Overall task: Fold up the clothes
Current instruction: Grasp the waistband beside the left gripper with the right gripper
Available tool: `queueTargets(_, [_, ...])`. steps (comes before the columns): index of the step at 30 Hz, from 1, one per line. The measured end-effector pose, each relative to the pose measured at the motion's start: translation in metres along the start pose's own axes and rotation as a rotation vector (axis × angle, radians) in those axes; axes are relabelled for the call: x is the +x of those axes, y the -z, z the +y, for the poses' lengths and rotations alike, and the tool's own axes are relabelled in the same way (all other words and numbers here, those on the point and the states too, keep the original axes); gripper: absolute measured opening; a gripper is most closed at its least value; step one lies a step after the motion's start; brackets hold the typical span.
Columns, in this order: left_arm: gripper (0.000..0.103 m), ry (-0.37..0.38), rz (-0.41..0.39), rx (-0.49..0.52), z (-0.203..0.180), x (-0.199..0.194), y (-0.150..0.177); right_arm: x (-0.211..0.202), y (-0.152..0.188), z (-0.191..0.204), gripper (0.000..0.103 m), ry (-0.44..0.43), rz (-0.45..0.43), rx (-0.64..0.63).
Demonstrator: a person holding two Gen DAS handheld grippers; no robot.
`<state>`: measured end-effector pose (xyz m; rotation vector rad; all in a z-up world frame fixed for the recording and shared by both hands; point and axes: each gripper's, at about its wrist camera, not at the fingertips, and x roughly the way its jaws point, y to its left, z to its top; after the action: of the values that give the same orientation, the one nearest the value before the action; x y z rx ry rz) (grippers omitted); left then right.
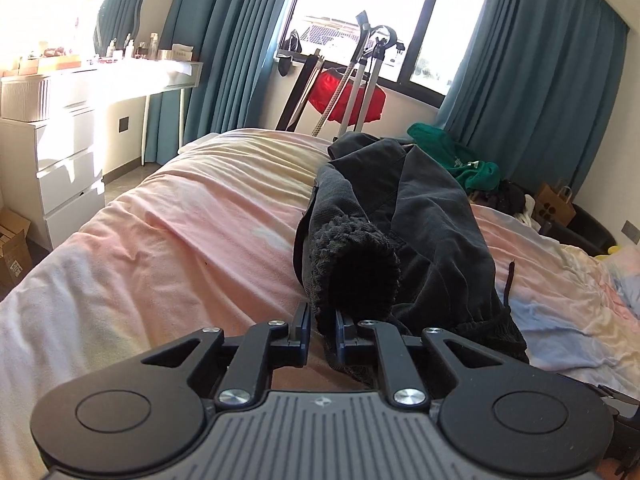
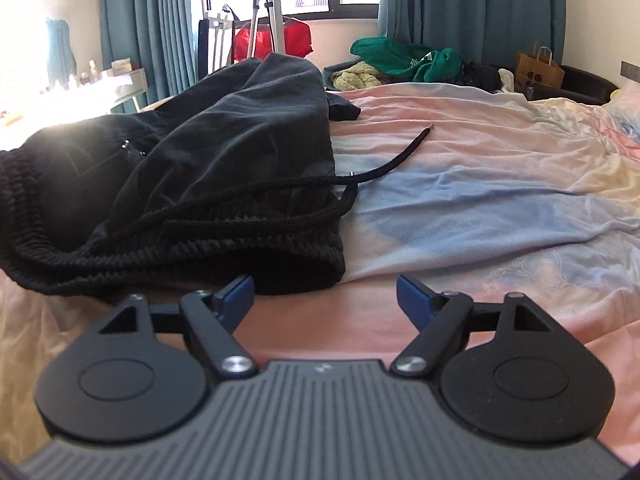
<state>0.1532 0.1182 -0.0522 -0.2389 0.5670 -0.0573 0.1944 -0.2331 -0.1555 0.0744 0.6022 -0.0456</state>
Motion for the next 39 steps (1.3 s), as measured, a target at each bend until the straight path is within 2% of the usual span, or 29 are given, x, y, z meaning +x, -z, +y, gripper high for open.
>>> queueTargets(6, [0.018, -0.013, 0.05, -0.064, 0.012, 0.021, -0.001, 0.028, -0.007, 0.009, 0.069, 0.026, -0.048, -0.037])
queueTargets(12, [0.02, -0.046, 0.05, -0.06, 0.01, 0.032, -0.005, 0.05, -0.012, 0.017, 0.062, 0.043, -0.114, -0.068])
queueTargets(14, [0.021, -0.051, 0.049, -0.06, 0.009, 0.034, -0.006, 0.047, -0.013, 0.016, 0.056, 0.032, -0.12, -0.048])
queueTargets(15, [0.021, -0.051, 0.049, -0.059, 0.01, 0.034, -0.005, 0.046, -0.013, 0.015, 0.057, 0.027, -0.123, -0.038])
queueTargets(18, [0.024, -0.049, 0.055, -0.063, 0.01, 0.035, -0.008, 0.041, -0.014, 0.014, 0.039, 0.01, -0.133, -0.007])
queueTargets(19, [0.026, -0.049, 0.057, -0.066, 0.01, 0.036, -0.008, 0.039, -0.015, 0.013, 0.025, 0.005, -0.136, 0.003])
queueTargets(21, [0.03, -0.059, 0.061, -0.071, 0.011, 0.034, -0.009, 0.036, -0.015, 0.012, 0.018, -0.006, -0.142, 0.024])
queueTargets(22, [0.036, -0.059, 0.061, -0.073, 0.012, 0.032, -0.01, 0.035, -0.016, 0.012, 0.014, -0.011, -0.145, 0.034])
queueTargets(25, [0.051, -0.033, 0.056, -0.1, 0.015, 0.022, -0.011, 0.018, -0.018, 0.012, 0.012, -0.011, -0.165, 0.056])
queueTargets(29, [0.063, 0.01, 0.08, -0.158, 0.023, 0.012, -0.01, -0.016, -0.021, 0.016, 0.011, -0.011, -0.191, 0.028])
queueTargets(31, [0.076, 0.029, 0.08, -0.155, 0.025, 0.005, -0.009, -0.036, -0.021, 0.018, 0.011, -0.006, -0.195, 0.014])
queueTargets(32, [0.079, 0.026, 0.076, -0.135, 0.023, 0.001, -0.007, -0.043, -0.019, 0.018, 0.011, -0.005, -0.189, 0.007])
queueTargets(35, [0.08, 0.009, 0.076, -0.088, 0.019, -0.009, -0.003, -0.061, -0.01, 0.022, 0.011, -0.001, -0.138, -0.033])
queueTargets(37, [0.08, 0.03, 0.088, -0.102, 0.02, -0.013, 0.002, -0.067, 0.0, 0.022, 0.011, -0.014, -0.081, -0.034])
queueTargets(39, [0.081, 0.064, 0.104, -0.161, 0.028, -0.014, 0.005, -0.068, 0.012, 0.015, 0.013, -0.057, -0.012, 0.015])
